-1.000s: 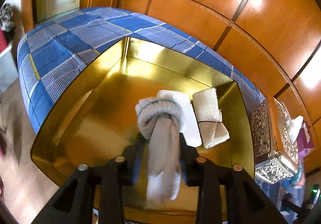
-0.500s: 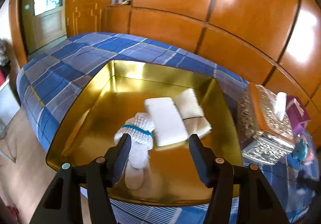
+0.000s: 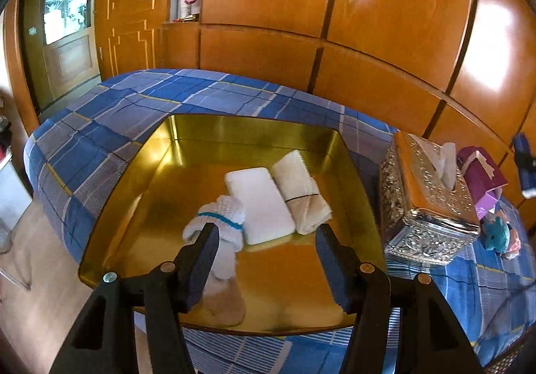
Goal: Organize soft objects
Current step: 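Lower the Tempo tissue pack into the gold tray and open the right tool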
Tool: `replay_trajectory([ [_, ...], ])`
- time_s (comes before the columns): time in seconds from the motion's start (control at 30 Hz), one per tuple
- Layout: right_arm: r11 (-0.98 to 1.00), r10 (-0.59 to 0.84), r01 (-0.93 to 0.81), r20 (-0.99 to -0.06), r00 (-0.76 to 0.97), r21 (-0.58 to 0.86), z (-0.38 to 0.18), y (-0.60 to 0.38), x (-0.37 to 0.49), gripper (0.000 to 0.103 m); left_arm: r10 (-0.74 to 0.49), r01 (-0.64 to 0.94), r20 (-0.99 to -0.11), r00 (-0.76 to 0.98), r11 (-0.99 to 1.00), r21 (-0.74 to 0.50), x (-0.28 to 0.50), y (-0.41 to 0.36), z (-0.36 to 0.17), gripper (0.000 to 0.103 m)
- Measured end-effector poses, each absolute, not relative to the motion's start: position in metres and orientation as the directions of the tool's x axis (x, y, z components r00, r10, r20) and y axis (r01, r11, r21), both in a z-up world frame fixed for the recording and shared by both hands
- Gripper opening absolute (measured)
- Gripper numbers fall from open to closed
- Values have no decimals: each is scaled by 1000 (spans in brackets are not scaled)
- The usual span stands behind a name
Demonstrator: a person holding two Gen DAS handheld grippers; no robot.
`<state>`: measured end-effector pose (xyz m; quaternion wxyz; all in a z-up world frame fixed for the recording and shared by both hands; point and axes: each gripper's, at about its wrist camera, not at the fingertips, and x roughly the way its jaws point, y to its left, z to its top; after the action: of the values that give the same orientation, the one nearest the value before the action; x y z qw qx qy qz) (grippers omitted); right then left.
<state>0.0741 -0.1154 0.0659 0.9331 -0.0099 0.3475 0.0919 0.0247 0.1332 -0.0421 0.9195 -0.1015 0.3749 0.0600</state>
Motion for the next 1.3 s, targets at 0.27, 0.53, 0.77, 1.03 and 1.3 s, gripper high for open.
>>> replay_trajectory([
  [0.27, 836, 412, -546, -716, 563, 51, 30, 20, 65, 52, 111, -314, -698, 707, 934, -169, 25, 184, -40, 61],
  [0.53, 751, 434, -657, -797, 420, 63, -39, 84, 64, 53, 188, -427, -680, 709, 882, -201, 20, 232, -32, 61],
  [0.77, 761, 380, -646, -846, 374, 57, -71, 92, 74, 69, 184, -418, -681, 709, 887, -196, 24, 232, -34, 62],
  [1.03, 789, 384, -614, -809, 446, 36, -53, 71, 60, 74, 170, -385, -676, 717, 905, -181, 25, 218, -34, 62],
  [1.3, 844, 343, -532, -696, 631, -65, -19, 40, 33, 74, 133, -307, -655, 743, 939, -157, 22, 188, -27, 65],
])
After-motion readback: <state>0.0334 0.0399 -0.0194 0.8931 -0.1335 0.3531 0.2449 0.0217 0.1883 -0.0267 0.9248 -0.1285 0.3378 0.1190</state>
